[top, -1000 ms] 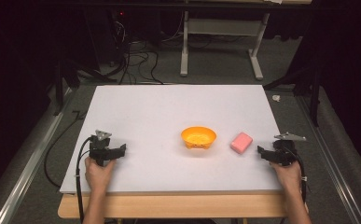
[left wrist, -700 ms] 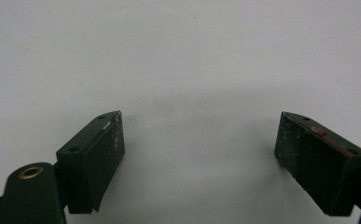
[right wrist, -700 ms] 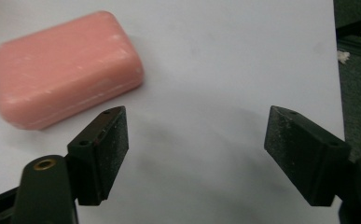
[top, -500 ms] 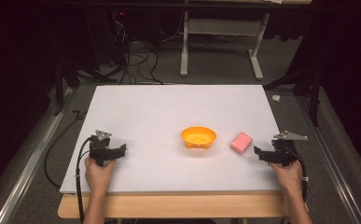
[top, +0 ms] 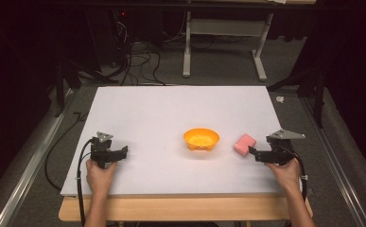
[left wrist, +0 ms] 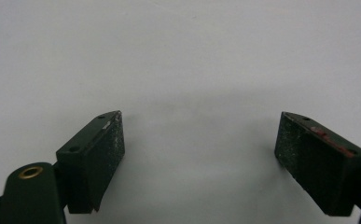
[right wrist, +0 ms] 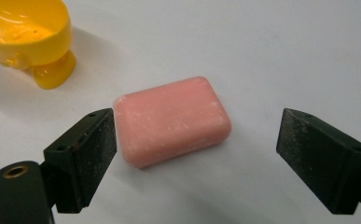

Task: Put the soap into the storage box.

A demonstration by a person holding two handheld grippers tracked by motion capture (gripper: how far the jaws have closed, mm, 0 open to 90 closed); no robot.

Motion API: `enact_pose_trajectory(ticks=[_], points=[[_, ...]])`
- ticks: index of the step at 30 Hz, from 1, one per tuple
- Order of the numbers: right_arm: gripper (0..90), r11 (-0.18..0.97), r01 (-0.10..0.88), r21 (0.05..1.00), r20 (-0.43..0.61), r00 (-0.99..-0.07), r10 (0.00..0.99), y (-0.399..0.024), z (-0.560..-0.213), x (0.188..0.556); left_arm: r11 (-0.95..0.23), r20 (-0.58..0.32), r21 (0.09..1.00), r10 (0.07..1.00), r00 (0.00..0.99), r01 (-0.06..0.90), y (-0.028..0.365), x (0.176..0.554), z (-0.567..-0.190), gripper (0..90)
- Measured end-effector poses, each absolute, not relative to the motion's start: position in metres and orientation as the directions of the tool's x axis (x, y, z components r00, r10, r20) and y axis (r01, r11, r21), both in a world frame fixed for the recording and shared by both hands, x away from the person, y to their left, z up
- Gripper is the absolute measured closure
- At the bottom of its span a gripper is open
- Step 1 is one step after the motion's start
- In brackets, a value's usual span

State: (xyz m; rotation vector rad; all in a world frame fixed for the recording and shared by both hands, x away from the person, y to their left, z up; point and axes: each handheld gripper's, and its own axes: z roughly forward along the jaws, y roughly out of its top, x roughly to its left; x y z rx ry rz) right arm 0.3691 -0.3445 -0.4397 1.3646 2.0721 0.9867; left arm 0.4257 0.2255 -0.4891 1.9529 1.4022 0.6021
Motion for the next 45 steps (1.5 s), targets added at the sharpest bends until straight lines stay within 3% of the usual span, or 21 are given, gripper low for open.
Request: enact_pose_trajectory(ticks=[28, 45], points=[[11.9, 0.355, 0.597, 0.720, -0.039, -0.476, 0.879, -0.316, -0.450, 0.410, -0.215, -0.006, 0.731, 0.947, 0.321, 0.648, 0.225, 0.426, -0.489, 16.2], [11.7, 0.383, 0.634, 0.672, -0.037, -0.487, 0.873, -0.313, -0.465, 0.414, -0.214, -0.005, 0.731, 0.948, 0.320, 0.648, 0.225, 0.425, -0.489, 16.3]])
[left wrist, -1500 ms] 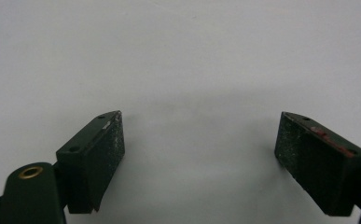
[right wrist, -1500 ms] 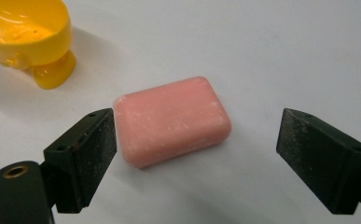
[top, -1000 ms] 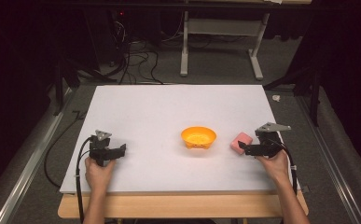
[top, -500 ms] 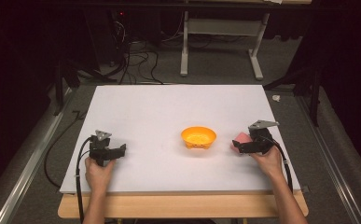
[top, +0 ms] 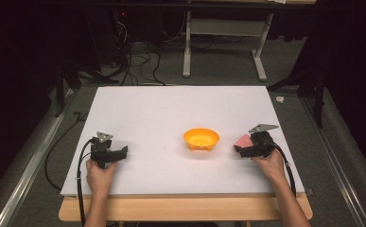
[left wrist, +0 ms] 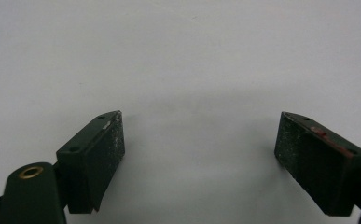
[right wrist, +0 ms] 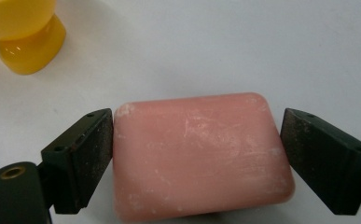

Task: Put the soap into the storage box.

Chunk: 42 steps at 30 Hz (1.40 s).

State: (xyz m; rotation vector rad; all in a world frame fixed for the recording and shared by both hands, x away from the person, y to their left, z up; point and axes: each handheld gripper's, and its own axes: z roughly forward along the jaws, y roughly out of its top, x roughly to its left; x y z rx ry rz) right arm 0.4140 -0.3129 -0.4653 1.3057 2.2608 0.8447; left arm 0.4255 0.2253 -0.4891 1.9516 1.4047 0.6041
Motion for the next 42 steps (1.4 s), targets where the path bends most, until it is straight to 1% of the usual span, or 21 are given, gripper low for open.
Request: enact_pose_trajectory(ticks=[6, 11, 18, 24, 30, 39, 42], points=[[12.4, 0.375, 0.650, 0.661, -0.039, -0.470, 0.882, -0.311, -0.472, 0.413, -0.215, -0.005, 0.731, 0.947, 0.320, 0.648, 0.225, 0.425, -0.489, 16.3], [13.3, 0.377, 0.639, 0.671, -0.054, -0.465, 0.884, -0.311, -0.474, 0.411, -0.215, -0.005, 0.731, 0.947, 0.320, 0.647, 0.225, 0.425, -0.489, 16.4], [13.5, 0.380, 0.651, 0.657, -0.049, -0.467, 0.883, -0.310, -0.473, 0.410, -0.214, -0.005, 0.732, 0.948, 0.320, 0.647, 0.225, 0.425, -0.489, 16.3], [13.6, 0.368, 0.663, 0.652, -0.045, -0.451, 0.891, -0.309, -0.472, 0.409, -0.214, -0.005, 0.731, 0.947, 0.320, 0.647, 0.225, 0.425, -0.489, 16.3], [13.7, 0.339, 0.677, 0.653, -0.019, -0.433, 0.901, -0.309, -0.470, 0.409, -0.215, -0.004, 0.732, 0.947, 0.320, 0.647, 0.225, 0.425, -0.489, 16.5], [13.7, 0.290, 0.658, 0.695, 0.027, -0.427, 0.904, -0.310, -0.461, 0.404, -0.217, -0.004, 0.732, 0.947, 0.322, 0.646, 0.225, 0.425, -0.489, 16.7], [13.7, 0.290, 0.654, 0.699, 0.031, -0.433, 0.901, -0.309, -0.458, 0.402, -0.217, -0.004, 0.732, 0.947, 0.322, 0.646, 0.225, 0.425, -0.489, 16.8]])
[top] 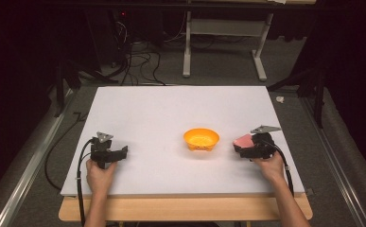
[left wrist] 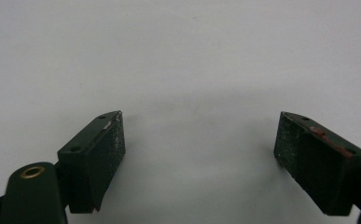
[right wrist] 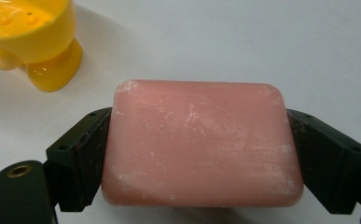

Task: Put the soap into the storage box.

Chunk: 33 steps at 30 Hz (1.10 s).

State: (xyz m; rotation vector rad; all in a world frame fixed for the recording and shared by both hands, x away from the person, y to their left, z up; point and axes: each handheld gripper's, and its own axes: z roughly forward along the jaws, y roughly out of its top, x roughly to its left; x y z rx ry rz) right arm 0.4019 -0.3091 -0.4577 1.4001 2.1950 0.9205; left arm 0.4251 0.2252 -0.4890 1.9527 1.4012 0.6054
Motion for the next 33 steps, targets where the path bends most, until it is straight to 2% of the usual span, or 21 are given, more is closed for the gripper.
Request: enact_pose_trajectory(ticks=[33], points=[[13.7, 0.289, 0.618, 0.731, 0.061, -0.482, 0.874, -0.280, -0.427, 0.382, -0.218, -0.003, 0.732, 0.947, 0.323, 0.646, 0.225, 0.425, -0.489, 17.0]])
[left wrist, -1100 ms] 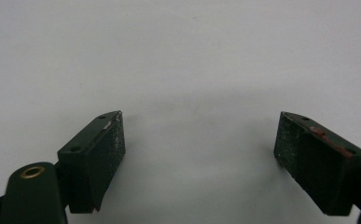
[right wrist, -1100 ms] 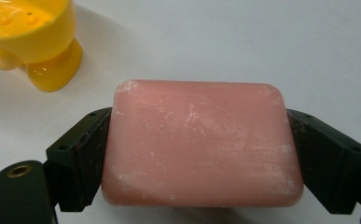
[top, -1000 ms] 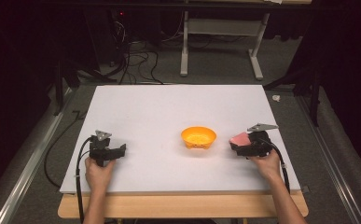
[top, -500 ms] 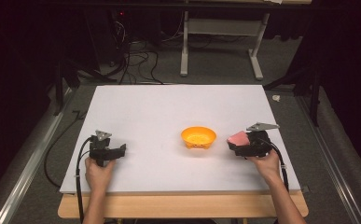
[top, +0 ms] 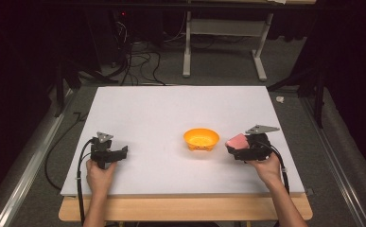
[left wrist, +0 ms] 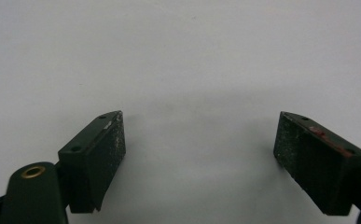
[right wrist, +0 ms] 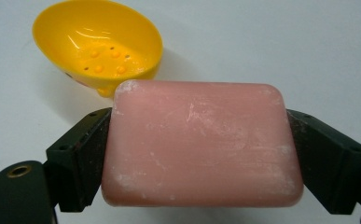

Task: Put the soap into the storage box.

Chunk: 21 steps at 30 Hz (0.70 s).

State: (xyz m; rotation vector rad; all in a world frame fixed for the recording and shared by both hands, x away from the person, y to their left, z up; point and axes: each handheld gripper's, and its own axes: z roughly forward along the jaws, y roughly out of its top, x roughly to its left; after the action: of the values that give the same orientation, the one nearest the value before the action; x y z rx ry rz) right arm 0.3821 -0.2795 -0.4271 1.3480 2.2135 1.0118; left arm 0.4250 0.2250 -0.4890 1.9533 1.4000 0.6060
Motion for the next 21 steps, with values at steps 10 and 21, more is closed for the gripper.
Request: enact_pose_trajectory(ticks=[10, 21], points=[[13.7, 0.232, 0.650, 0.724, 0.136, -0.464, 0.875, -0.277, -0.420, 0.377, -0.218, -0.003, 0.732, 0.946, 0.323, 0.645, 0.225, 0.425, -0.489, 17.0], [13.7, 0.218, 0.641, 0.735, 0.181, -0.496, 0.849, -0.268, -0.406, 0.372, -0.217, -0.003, 0.732, 0.947, 0.322, 0.645, 0.225, 0.425, -0.489, 17.0]])
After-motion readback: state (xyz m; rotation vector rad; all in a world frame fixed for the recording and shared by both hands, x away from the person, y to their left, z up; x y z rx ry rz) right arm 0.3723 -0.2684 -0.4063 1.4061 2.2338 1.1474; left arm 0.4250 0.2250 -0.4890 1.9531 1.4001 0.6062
